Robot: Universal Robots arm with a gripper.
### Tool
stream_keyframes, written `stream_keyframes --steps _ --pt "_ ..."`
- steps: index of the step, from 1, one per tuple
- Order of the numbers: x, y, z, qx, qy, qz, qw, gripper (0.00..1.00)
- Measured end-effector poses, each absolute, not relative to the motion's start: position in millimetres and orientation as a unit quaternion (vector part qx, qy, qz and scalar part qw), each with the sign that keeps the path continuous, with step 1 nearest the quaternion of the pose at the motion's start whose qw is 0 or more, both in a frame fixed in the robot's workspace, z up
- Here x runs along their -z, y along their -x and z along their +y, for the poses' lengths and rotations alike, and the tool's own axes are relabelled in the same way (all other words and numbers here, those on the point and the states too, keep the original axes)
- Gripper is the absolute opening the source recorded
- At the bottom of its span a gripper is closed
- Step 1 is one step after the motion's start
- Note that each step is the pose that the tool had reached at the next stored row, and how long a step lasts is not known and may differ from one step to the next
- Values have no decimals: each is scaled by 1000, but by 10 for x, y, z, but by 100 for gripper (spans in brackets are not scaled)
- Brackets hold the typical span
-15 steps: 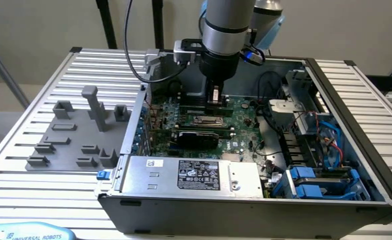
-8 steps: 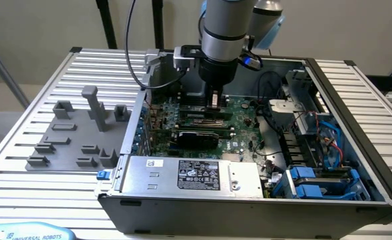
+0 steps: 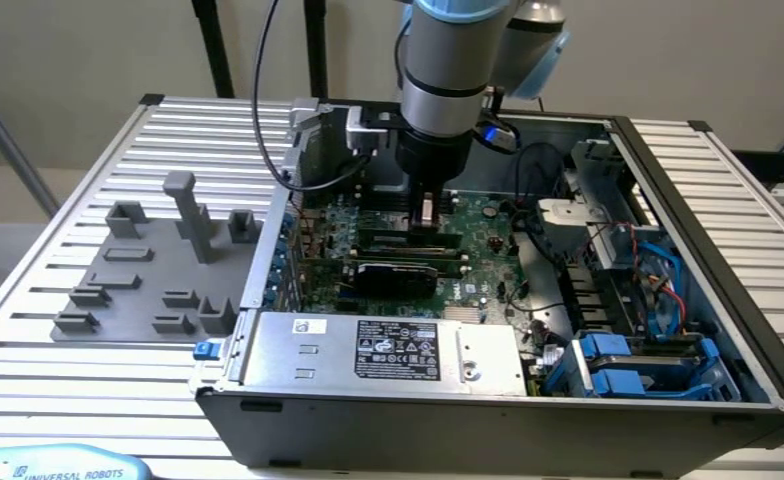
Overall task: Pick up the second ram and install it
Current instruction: 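Insert the second ram into the second slot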
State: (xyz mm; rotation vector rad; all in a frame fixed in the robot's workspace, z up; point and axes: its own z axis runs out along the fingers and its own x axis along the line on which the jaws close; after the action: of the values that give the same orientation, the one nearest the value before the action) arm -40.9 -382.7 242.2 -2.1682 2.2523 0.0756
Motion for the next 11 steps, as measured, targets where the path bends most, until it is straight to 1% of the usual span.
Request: stream_keyframes --steps 4,11 --pt "-2352 409 -3827 -23 693 720 7 13" --pt "-2344 408 -3827 -22 693 720 6 13"
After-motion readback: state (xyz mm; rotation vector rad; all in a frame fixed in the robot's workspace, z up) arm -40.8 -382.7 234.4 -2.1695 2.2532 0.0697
